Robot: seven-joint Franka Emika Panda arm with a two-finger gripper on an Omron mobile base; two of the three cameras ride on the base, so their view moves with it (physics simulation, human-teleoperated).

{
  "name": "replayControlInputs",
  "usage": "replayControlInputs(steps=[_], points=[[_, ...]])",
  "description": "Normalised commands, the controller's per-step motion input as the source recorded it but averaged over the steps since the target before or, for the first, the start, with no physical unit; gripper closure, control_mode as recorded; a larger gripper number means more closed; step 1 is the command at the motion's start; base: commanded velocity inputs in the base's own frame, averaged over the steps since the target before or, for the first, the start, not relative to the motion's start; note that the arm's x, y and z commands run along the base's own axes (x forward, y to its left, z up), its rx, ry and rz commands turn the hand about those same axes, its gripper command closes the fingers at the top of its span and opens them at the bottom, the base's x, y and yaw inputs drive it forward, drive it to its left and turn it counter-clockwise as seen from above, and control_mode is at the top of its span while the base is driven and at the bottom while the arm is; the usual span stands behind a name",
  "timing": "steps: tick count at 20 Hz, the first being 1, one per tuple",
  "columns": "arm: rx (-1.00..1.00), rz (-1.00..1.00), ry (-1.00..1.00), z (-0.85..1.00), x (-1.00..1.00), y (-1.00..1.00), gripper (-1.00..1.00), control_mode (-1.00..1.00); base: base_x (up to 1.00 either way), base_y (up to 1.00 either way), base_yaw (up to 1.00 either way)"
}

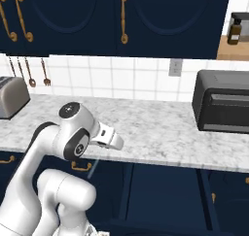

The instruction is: Take a straw from the drawer in front and place it inside the glass cup on the dining counter.

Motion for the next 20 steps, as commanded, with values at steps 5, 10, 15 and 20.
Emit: replayControlInputs(steps=[5,10,15,20], points=[[0.00,0.00,0.00,0.00,0.00,0.00,1.00,1.00,-0.23,0.59,-0.13],[0.00,0.00,0.00,0.00,0.00,0.00,1.00,1.00,-0.30,0.49,-0.30],[0.00,0.00,0.00,0.00,0.00,0.00,1.00,1.00,-0.28,0.33,-0.48],[0.00,0.00,0.00,0.00,0.00,0.00,1.00,1.00,-0.23,0.28,-0.60]])
